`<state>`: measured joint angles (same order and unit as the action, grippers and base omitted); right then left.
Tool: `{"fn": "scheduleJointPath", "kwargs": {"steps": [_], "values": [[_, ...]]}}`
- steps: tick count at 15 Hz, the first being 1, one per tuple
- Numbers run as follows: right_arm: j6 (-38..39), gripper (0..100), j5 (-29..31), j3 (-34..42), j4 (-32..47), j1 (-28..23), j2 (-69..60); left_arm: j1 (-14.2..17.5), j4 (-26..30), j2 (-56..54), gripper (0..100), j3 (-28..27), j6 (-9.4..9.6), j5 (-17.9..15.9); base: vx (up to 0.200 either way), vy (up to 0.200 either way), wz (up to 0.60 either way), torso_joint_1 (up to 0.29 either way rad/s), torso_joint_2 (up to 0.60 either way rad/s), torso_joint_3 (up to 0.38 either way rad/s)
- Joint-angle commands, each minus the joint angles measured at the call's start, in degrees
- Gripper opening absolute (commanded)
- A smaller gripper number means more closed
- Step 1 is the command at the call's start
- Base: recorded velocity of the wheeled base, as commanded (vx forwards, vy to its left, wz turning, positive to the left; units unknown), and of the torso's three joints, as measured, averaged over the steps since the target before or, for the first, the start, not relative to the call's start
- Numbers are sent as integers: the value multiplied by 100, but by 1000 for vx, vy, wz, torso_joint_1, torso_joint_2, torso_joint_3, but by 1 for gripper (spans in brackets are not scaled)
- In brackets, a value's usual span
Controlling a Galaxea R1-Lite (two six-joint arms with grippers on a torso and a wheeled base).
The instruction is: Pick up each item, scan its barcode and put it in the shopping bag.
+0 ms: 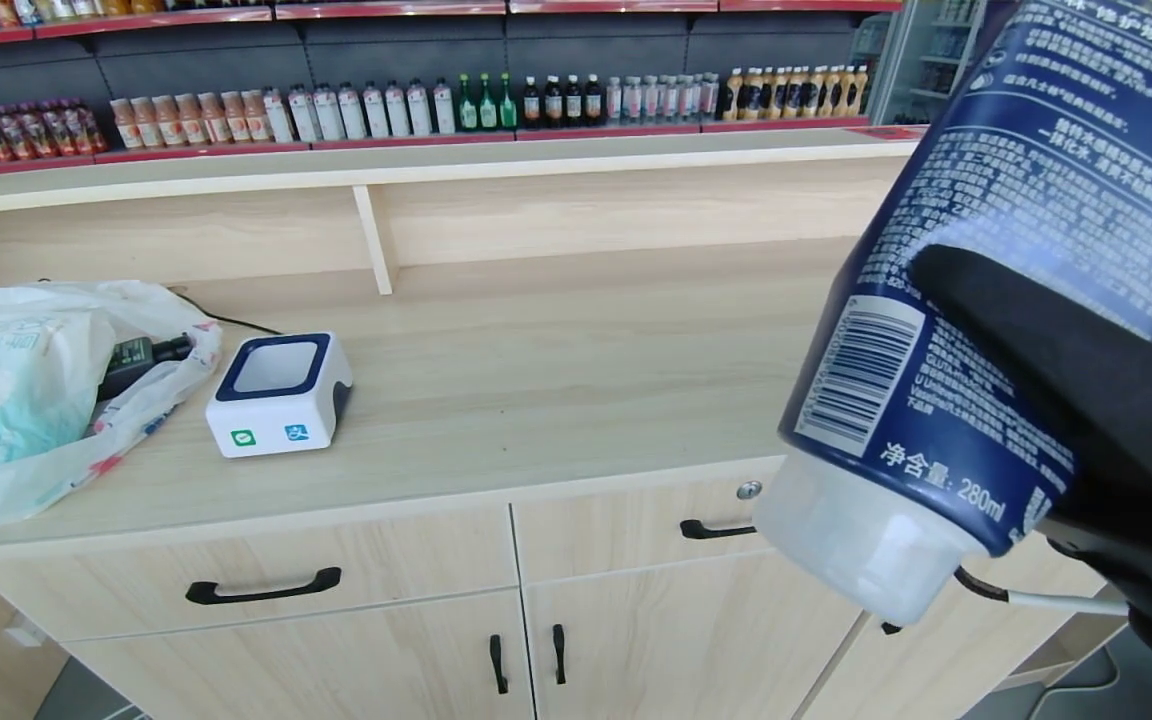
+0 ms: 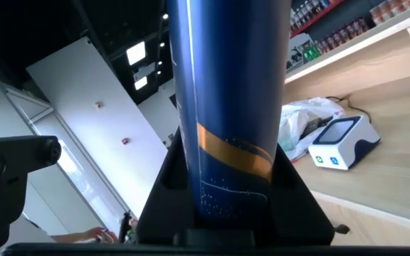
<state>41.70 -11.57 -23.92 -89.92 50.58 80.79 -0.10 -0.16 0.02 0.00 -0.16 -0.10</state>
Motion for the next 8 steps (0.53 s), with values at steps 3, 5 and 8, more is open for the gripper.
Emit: {"fn": "scheduleJointPath", "kwargs": {"steps": [3,5,8], "values": [[-4,0,-3,124,-8,180,-116,1,-2,-2,100,0,-2,1,0,0,0,0,0,0],[-13,0,-12,151,-8,172,-125,1,-2,-2,100,0,16,1,0,0,0,0,0,0],[-356,0,-12,168,-8,154,-89,1,25,-2,100,0,77,-8,0,0,0,0,0,0]]}}
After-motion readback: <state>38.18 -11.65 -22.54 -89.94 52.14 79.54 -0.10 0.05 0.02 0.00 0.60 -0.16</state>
